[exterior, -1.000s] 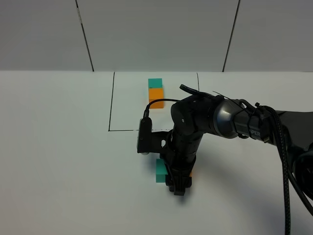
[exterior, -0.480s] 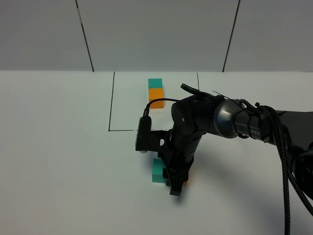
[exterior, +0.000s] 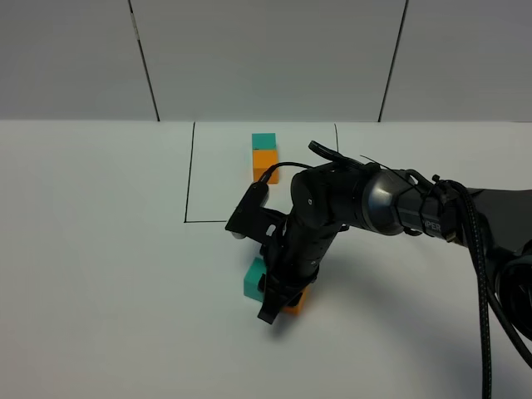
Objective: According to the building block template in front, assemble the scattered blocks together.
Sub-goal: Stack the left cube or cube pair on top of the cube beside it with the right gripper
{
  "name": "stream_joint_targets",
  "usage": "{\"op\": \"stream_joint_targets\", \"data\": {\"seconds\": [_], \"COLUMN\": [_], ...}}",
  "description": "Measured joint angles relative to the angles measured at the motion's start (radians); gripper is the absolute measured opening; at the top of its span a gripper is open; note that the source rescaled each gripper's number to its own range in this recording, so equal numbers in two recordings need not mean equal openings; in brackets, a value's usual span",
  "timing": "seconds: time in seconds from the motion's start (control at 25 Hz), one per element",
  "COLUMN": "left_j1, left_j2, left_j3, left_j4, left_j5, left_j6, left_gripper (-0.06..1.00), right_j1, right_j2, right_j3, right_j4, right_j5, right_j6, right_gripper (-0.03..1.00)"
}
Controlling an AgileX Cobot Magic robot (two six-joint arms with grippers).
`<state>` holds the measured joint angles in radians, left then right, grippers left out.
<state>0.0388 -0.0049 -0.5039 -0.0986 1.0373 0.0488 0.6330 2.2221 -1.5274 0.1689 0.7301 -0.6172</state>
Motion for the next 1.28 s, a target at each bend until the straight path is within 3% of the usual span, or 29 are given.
{"op": "stream_joint_targets", "data": {"seconds": [0.48, 0.84, 1.28], "left_j1": [0.000, 0.000, 0.000], "left_j2": [0.000, 0.000, 0.000], "left_j3": [0.000, 0.000, 0.000], "left_j4": [0.000, 0.000, 0.000], "left_j5": [0.000, 0.000, 0.000], "left_j6": [0.000, 0.000, 0.000], "left_gripper": [0.14, 0.14, 0.14], "right_j1": [0.000, 0.000, 0.055], "right_j2": [-0.026, -0.026, -0.026], "right_j3": [-0.028, -0.028, -0.028], "right_j4": [0.000, -0.013, -0.318], "right_j5": [0.082, 0.021, 0.078], "right_j6": [0.718, 1.047, 1.388], "right_gripper": [0.13, 0.13, 0.13]}}
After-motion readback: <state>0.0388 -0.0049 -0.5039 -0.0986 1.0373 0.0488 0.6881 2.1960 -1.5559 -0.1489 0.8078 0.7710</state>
